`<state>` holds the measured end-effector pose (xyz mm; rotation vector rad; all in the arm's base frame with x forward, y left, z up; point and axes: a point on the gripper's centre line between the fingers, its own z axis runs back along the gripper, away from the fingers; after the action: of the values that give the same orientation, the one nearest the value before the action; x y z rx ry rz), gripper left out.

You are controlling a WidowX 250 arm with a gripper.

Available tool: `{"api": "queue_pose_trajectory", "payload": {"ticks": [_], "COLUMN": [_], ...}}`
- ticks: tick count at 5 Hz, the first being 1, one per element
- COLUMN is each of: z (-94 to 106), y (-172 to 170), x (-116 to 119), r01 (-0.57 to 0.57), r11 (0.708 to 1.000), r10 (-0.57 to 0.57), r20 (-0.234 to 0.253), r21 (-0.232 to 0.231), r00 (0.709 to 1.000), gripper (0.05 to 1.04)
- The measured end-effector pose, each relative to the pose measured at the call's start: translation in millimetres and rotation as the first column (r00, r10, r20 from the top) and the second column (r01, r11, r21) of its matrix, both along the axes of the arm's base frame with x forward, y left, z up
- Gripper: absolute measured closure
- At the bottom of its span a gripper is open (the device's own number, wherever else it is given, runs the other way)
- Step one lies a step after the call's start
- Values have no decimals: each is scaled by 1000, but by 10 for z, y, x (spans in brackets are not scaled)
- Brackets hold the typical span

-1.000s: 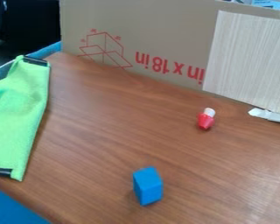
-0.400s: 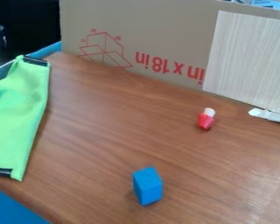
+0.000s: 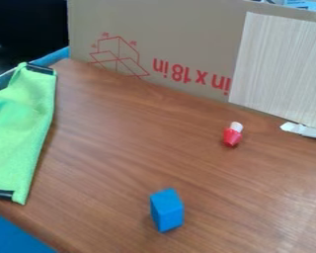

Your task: Unfold the cloth from left bottom to the top rigth

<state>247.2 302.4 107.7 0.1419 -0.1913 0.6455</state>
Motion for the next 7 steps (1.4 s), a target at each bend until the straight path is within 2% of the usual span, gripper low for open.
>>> {"api": "queue_pose_trajectory", "payload": {"ticks": [1,2,3,4,5,6,7], "z": [-154,-95,-150,-166,-190,-162,-238], "y": [-73,-76,-120,-106,-91,-28,46], "x": [-65,-163,-218,-288,-328,-364,-385], "r01": [36,44,11,-23,-36,-98,-156], "r11": [999,999,997,994,993,990,983], "r10": [-36,-43,-7,30,42,103,158], "r20": [-5,23,45,59,58,49,9], "r21": [-28,-32,-80,-108,-113,-97,-102], "r00": [999,999,999,998,997,994,987], "gripper": [83,83,83,83,83,83,127]}}
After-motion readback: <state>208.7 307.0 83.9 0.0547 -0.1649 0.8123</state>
